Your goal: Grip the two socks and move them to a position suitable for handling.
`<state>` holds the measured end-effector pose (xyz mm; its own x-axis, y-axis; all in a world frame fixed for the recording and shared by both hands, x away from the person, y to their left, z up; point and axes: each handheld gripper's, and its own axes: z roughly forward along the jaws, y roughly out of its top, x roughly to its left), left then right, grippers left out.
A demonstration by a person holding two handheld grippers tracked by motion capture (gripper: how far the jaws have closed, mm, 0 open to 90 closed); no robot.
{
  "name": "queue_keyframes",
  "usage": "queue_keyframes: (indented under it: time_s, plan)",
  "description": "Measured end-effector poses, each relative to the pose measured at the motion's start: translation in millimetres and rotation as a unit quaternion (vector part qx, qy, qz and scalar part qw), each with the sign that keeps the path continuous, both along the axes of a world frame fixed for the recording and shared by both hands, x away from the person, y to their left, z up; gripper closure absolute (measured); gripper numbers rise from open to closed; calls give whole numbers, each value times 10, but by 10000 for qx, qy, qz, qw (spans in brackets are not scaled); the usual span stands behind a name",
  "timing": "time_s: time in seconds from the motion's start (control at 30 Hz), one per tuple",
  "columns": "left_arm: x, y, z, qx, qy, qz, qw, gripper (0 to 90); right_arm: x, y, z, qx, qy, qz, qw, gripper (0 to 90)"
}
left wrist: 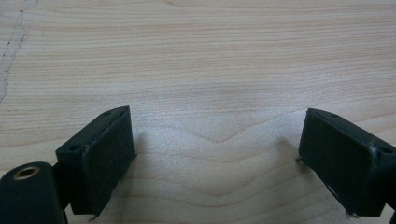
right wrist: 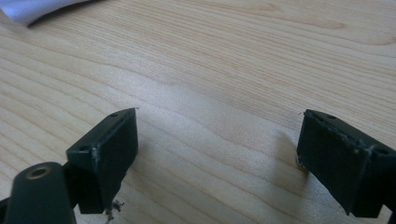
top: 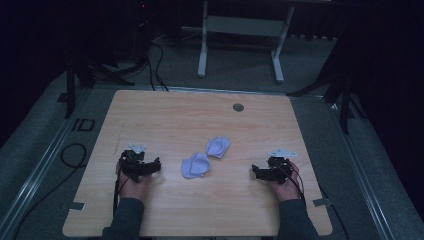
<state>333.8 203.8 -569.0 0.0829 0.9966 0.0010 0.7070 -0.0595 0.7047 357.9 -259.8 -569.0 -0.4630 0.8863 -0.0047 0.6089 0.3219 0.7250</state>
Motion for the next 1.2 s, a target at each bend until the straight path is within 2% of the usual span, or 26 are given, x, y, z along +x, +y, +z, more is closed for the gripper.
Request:
queue_keyframes:
  time_s: [0.13, 0.3, 0.47, 0.7, 1.0, 1.2]
  plan:
    - [0, 0, 0, 0, 0, 0, 10000, 101, -1, 1, 0, 0, 2, -8, 10000, 125]
    - [0, 0, 0, 0, 0, 0, 10000, 101, -34, 21, 6, -1, 5, -189, 9998, 146]
    - [0, 0, 0, 0, -1, 0, 10000, 101, -46, 21, 35, -40, 101, -114, 9999, 195]
    - [0, 0, 0, 0, 0, 0, 10000, 101, -55, 24, 52, -50, 115, -72, 9999, 255]
    - [0, 0, 0, 1, 0, -2, 10000, 101, -71, 46, 73, -56, 142, -120, 9998, 338]
    - [-2, -2, 0, 1, -1, 0, 10000, 102, -114, 110, 155, -139, 127, 70, 9998, 408]
